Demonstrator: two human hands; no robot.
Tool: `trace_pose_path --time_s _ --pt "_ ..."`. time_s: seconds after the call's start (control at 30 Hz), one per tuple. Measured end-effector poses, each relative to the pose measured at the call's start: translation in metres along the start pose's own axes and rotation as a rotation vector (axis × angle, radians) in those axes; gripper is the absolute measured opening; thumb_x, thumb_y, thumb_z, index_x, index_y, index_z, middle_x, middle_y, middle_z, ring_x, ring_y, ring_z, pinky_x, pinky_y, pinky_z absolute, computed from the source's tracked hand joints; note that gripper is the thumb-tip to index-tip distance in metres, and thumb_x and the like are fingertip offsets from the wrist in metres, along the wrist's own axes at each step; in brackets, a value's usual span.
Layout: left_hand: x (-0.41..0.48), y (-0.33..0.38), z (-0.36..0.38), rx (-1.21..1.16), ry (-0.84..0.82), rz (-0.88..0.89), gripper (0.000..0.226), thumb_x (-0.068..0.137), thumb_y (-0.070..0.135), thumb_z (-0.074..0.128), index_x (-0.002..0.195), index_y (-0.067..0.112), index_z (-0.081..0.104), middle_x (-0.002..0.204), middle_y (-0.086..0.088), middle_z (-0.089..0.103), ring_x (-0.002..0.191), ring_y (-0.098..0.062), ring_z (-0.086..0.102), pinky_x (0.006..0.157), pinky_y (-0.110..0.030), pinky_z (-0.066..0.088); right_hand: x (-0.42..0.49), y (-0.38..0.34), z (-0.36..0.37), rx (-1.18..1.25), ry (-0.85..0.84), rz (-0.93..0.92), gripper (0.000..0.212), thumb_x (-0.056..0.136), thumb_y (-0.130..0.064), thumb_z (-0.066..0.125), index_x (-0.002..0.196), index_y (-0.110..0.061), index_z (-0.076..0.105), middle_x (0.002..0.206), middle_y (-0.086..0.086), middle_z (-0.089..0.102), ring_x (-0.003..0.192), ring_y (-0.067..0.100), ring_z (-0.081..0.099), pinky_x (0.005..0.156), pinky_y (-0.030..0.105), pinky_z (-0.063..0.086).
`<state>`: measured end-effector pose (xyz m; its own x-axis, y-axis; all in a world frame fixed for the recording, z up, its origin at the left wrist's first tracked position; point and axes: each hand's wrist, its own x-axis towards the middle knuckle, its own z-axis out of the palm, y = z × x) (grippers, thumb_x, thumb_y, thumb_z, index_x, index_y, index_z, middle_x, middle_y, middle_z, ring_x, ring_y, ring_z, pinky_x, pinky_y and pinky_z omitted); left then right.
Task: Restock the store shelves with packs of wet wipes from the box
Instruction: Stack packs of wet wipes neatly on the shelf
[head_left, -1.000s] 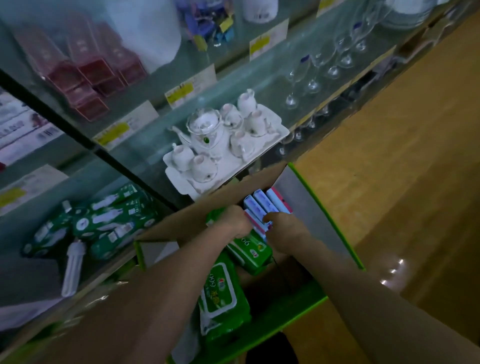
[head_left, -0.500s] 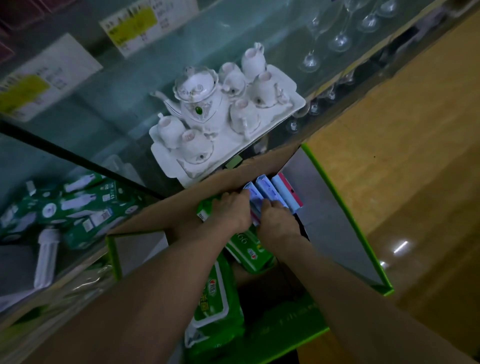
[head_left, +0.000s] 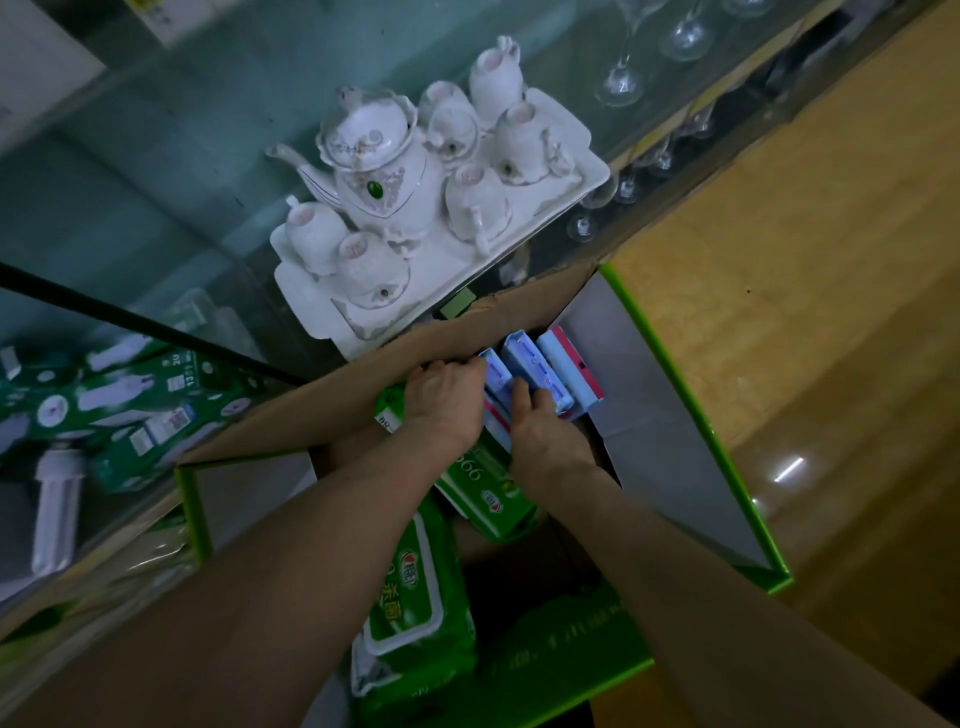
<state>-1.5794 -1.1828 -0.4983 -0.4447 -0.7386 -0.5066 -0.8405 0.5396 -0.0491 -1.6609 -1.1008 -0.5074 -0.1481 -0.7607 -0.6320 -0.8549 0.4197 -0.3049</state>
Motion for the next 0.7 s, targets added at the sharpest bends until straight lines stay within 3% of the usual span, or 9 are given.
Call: trace_pose_path --time_s 0.13,0.23,0.5,0.63,0.7 --pt "0.005 0.000 0.002 -0.029 -0.047 -0.036 0.044 0.089 0.013 0.057 0.127 0.011 0.034 0.126 -0.013 0.059 0.119 -0.029 0.055 0.099 -0.038 0.034 0.012 0.000 -0.003 0.290 -0.138 0.017 0.097 0.086 -0.017 0.065 0.152 -0.008 -0.006 0.147 0.019 0.024 0.131 0.035 0.036 0.100 0.039 0.041" --pt "0.009 0.001 0.006 -0.060 -0.067 -0.056 0.045 0.089 0.016 0.059 0.125 0.011 0.033 0.127 -0.010 0.060 0.119 -0.028 0.055 0.099 -0.038 0.031 0.018 0.002 -0.001 0.374 -0.140 0.024 0.100 0.082 -0.018 0.068 0.151 -0.012 -0.004 0.141 0.018 0.031 0.127 0.034 0.039 0.099 0.039 0.041" --pt "0.010 0.002 0.006 -0.223 -0.207 -0.072 0.071 0.082 0.035 0.070 0.136 0.014 0.028 0.137 -0.008 0.050 0.128 -0.027 0.047 0.108 -0.040 0.026 0.016 0.001 0.001 0.370 0.081 0.053 0.051 0.091 -0.021 0.057 0.133 -0.003 0.034 0.122 0.018 0.056 0.111 0.032 0.055 0.083 0.036 0.045" --pt "0.004 -0.005 -0.004 -0.542 -0.284 0.032 0.106 0.061 0.034 0.081 0.144 0.028 0.015 0.136 -0.006 0.048 0.125 -0.027 0.049 0.105 -0.045 0.039 -0.010 0.013 -0.017 0.380 0.095 0.032 0.057 0.091 -0.027 0.059 0.139 -0.009 0.035 0.128 0.014 0.054 0.115 0.030 0.053 0.086 0.033 0.043" --pt "-0.004 -0.002 -0.020 -0.730 -0.359 0.090 0.105 0.064 0.021 0.082 0.143 0.033 0.014 0.128 -0.004 0.054 0.116 -0.022 0.055 0.098 -0.039 0.047 -0.027 0.022 -0.030 0.413 0.101 0.035 0.066 0.088 -0.030 0.063 0.144 -0.011 0.032 0.137 0.013 0.048 0.122 0.030 0.049 0.094 0.033 0.041"
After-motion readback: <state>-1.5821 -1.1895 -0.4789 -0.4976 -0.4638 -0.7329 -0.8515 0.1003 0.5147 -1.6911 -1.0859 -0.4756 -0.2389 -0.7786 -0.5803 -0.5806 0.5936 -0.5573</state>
